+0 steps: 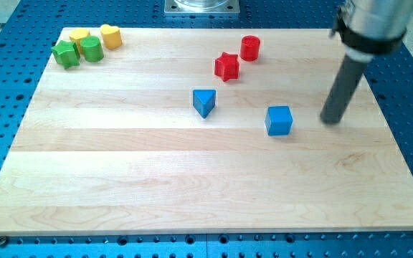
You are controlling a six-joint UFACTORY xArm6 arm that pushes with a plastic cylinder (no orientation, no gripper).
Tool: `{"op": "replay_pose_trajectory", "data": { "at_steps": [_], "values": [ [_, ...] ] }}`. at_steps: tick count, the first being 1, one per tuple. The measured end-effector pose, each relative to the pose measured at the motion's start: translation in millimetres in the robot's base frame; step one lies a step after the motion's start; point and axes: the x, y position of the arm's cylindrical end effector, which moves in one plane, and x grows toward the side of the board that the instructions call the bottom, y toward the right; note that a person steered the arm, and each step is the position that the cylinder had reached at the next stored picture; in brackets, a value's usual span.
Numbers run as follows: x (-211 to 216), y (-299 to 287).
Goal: Push the red star to the top left of the blue triangle
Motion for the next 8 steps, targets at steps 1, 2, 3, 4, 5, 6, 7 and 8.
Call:
{"op": "replay_pose_trajectory", "data": {
  "at_steps": [1, 2, 3, 4, 5, 6, 7, 8],
  "values": [
    [-21.3, -90.3],
    [-31.4, -148.6],
    [-40.8, -103.2],
    [-142.8, -80.3],
    [-245.7, -37.3],
    [-229.4, -92.8],
    [-154.6, -146.8],
    [-136.7, -157.9]
  ]
}}
